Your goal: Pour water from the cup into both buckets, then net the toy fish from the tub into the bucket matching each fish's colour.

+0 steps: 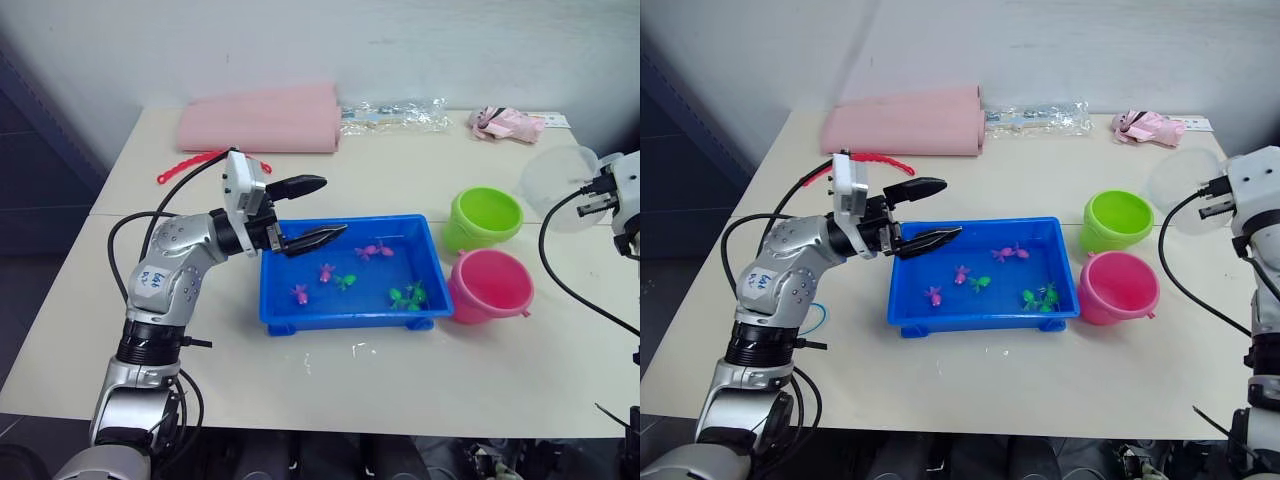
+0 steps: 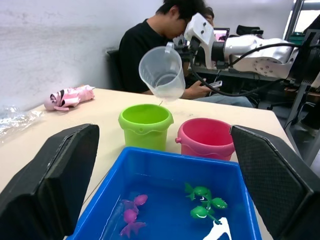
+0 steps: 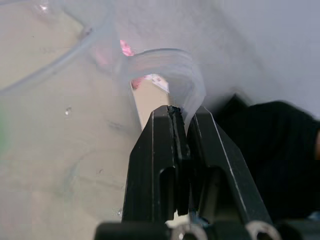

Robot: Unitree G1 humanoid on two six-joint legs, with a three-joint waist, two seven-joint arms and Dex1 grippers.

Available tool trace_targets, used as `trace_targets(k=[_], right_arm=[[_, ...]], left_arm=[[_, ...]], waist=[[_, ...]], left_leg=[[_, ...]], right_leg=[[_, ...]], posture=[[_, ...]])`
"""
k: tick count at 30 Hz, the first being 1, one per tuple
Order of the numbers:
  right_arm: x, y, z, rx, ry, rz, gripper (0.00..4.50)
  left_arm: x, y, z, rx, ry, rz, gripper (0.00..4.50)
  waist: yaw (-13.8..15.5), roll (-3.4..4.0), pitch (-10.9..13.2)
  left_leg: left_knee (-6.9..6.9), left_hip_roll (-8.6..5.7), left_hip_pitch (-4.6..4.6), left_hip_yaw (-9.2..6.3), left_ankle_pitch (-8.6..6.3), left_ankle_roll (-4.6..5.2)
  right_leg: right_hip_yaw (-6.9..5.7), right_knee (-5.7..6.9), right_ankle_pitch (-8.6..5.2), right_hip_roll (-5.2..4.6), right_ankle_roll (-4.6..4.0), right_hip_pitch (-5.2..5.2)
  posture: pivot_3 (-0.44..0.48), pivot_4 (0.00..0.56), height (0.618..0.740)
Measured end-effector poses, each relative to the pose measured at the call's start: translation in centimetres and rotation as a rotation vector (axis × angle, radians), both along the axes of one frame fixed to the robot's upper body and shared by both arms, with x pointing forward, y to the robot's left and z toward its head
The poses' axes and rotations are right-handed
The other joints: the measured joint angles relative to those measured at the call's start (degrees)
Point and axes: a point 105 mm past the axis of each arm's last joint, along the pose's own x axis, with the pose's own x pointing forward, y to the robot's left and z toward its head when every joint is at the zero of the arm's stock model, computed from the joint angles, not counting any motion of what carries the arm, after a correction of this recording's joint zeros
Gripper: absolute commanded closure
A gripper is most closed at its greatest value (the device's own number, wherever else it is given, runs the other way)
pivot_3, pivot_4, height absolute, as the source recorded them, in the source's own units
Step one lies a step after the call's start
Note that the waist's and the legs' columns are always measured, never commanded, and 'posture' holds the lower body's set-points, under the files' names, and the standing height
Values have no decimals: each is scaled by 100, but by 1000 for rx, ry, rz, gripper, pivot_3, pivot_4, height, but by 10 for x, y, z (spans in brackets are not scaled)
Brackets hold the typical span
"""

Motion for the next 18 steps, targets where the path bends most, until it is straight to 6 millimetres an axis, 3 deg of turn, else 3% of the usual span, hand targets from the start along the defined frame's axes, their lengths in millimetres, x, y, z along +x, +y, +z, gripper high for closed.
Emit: trace_targets(k=[9, 18], right_arm=[[8, 26, 7, -353, -9, 59, 4405], [9, 30, 5, -474, -18, 41, 4405]], left_arm=[[1, 0, -6, 10, 12, 19, 0], [0, 0, -8, 15, 21, 22, 0]], waist=[[-2, 0, 0], [-2, 0, 0]], left_leg=[[8, 0, -1, 0, 0, 0], [13, 0, -2, -2, 0, 0]], right_leg=[[2, 5, 0, 0, 0, -1], [2, 6, 1, 0, 1, 1]], posture=[[0, 150, 740], [0, 150, 740]])
